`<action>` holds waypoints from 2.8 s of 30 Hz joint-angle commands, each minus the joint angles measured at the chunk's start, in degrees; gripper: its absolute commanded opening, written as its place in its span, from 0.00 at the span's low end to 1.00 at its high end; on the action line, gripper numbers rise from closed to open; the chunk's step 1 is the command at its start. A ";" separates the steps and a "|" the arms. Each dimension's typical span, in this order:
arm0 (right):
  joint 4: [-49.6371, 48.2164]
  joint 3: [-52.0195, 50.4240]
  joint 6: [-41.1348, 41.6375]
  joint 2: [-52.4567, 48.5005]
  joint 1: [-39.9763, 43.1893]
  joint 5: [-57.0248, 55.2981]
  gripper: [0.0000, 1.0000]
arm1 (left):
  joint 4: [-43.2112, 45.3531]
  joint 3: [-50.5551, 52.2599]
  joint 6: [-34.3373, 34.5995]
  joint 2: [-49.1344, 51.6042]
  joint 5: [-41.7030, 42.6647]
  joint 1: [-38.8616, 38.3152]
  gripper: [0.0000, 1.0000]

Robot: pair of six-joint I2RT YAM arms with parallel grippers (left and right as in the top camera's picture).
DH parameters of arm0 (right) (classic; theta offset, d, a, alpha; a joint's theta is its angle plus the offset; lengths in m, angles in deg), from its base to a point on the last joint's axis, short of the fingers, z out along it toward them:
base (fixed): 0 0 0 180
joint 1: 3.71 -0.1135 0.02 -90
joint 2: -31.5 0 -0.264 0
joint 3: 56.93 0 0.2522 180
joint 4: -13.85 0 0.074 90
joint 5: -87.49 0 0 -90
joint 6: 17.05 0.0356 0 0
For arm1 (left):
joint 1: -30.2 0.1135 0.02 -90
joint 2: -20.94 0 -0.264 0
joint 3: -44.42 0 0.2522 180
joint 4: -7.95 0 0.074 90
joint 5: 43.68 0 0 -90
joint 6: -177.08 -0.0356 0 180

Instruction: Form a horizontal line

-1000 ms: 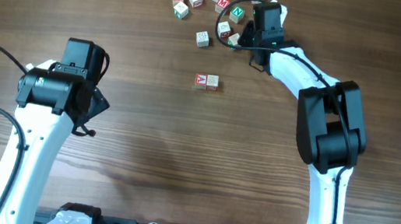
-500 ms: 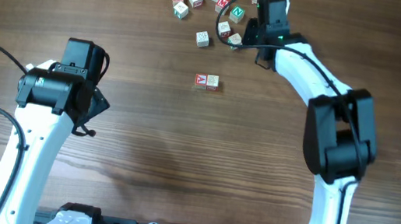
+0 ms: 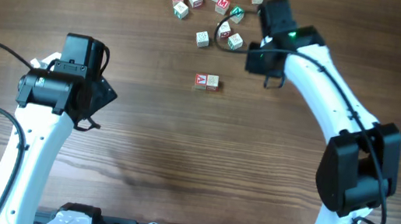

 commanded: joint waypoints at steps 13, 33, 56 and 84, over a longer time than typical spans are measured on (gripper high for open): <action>-19.58 -17.97 4.61 0.00 -7.45 2.47 0.17 | 3.76 0.48 0.50 -0.70 3.61 0.39 1.00; -28.02 -20.26 2.93 -0.09 -7.48 2.97 0.30 | 4.52 0.48 0.52 -0.42 4.26 0.39 1.00; -20.65 -17.73 6.14 7.48 -7.45 3.52 0.64 | 5.18 0.48 0.52 -0.39 4.26 0.39 1.00; -41.64 -32.22 13.66 0.59 -0.11 3.67 0.04 | 8.52 0.48 0.79 -0.39 4.96 0.39 1.00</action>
